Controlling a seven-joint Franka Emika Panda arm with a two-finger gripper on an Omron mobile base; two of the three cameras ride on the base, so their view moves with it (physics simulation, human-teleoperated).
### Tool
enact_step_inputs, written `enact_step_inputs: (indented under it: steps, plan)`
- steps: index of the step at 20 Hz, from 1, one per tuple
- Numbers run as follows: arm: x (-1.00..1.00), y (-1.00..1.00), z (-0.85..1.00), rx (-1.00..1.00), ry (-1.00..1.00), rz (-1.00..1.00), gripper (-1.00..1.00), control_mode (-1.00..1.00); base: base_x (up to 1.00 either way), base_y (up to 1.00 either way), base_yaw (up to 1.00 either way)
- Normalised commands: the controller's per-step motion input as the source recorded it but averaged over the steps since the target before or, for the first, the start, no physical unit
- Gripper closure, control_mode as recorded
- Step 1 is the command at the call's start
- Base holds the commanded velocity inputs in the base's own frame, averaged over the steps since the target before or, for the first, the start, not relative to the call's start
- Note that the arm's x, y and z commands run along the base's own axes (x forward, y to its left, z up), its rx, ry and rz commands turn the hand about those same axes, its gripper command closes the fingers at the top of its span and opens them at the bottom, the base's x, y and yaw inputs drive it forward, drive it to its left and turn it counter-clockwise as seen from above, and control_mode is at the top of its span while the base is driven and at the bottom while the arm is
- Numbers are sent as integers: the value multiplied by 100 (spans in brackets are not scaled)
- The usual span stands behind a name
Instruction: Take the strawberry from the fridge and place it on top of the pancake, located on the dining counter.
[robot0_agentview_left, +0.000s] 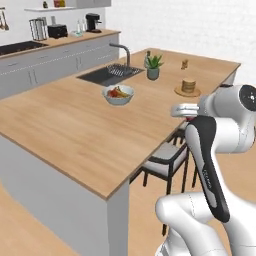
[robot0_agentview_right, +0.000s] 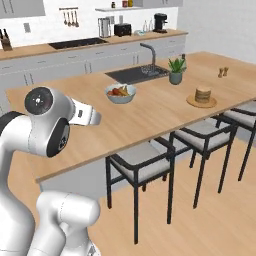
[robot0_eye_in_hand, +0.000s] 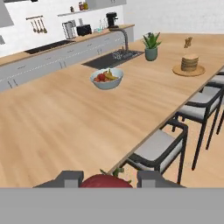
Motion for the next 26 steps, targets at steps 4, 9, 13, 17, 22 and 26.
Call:
enact_step_inputs:
  steps: [4, 9, 13, 17, 22, 26]
  plan:
    - [0, 0, 0, 0, 0, 0, 100, 100, 49, -100, 22]
    - [0, 0, 0, 0, 0, 0, 100, 100, 37, -100, 21]
    - [0, 0, 0, 0, 0, 0, 100, 100, 38, -100, 22]
    - [0, 0, 0, 0, 0, 0, 100, 100, 44, -100, 26]
    - [0, 0, 0, 0, 0, 0, 100, 100, 52, -100, 33]
    - [0, 0, 0, 0, 0, 0, 100, 100, 50, -100, 34]
